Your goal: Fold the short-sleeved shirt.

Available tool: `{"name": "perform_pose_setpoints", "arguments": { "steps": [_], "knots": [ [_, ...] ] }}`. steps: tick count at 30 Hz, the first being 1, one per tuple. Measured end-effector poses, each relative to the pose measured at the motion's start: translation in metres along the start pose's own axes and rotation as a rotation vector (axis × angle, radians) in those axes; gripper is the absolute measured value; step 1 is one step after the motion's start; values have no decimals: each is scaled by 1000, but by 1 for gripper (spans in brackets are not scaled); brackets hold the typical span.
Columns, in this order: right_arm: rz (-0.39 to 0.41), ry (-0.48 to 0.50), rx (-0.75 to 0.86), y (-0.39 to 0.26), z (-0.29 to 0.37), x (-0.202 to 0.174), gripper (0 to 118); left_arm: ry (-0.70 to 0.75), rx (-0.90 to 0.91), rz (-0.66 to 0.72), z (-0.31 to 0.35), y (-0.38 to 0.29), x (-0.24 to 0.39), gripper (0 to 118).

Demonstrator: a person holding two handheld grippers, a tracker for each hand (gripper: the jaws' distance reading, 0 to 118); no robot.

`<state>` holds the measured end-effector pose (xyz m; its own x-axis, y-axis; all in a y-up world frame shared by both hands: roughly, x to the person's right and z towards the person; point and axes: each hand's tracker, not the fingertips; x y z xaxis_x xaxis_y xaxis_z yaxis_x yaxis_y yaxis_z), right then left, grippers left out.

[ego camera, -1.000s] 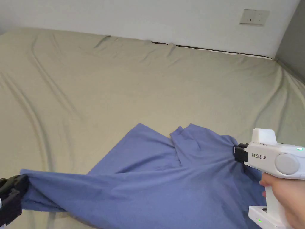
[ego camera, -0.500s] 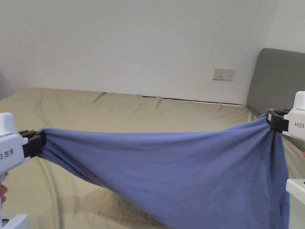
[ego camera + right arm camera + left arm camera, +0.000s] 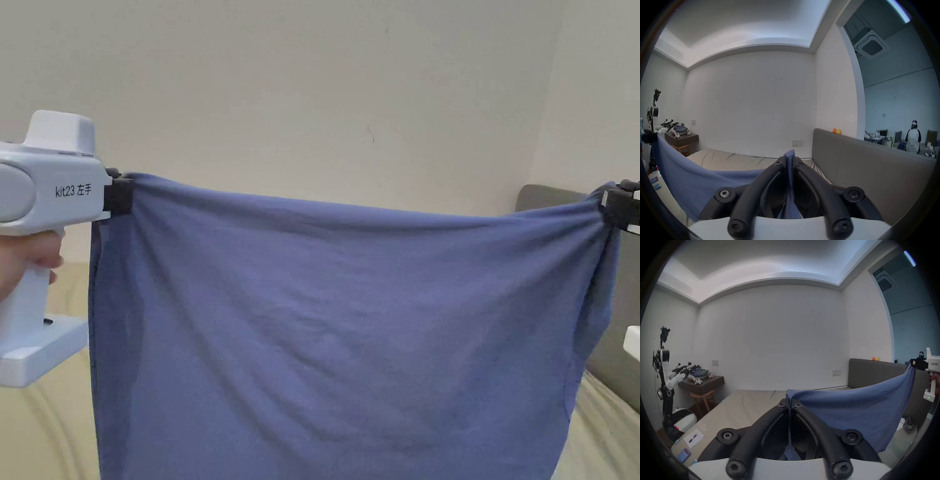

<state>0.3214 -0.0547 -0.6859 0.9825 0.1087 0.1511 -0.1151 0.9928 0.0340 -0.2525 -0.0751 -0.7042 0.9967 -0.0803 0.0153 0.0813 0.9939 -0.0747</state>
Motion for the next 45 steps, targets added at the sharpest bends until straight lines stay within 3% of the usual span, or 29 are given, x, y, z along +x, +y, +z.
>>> {"name": "perform_pose_setpoints", "arguments": {
  "steps": [3,5,16,17,22,24,25,28,30,33,42,45],
  "knots": [
    [67,-4,42,13,-25,-11,7,25,12,2,-29,27,-5,0],
    [32,-6,26,22,-50,-19,7,50,10,9,-52,40,-8,0],
    [35,-55,92,65,-170,-73,7,160,16,59,-172,65,-31,0],
    [29,27,49,66,-180,-79,7,160,13,60,-182,67,-31,0],
    [51,17,101,65,-210,-94,7,197,25,8,-228,61,-25,0],
    [66,13,101,52,-224,-100,7,197,27,44,-245,48,-22,0],
    [48,-64,75,43,-231,-98,7,194,40,44,-252,38,-19,0],
    [36,-105,-26,7,-257,-102,6,220,48,21,-270,5,-5,0],
    [-7,-49,-51,-19,-277,-99,6,199,39,57,-281,-13,1,0],
    [26,-57,-71,-62,-289,-101,6,206,-32,-3,-296,-48,17,0],
    [-42,-40,-219,-190,-265,-88,6,177,-142,-13,-287,-157,47,0],
    [-25,-35,-239,-222,-242,-84,6,152,-197,-13,-270,-188,50,0]
  ]
}}
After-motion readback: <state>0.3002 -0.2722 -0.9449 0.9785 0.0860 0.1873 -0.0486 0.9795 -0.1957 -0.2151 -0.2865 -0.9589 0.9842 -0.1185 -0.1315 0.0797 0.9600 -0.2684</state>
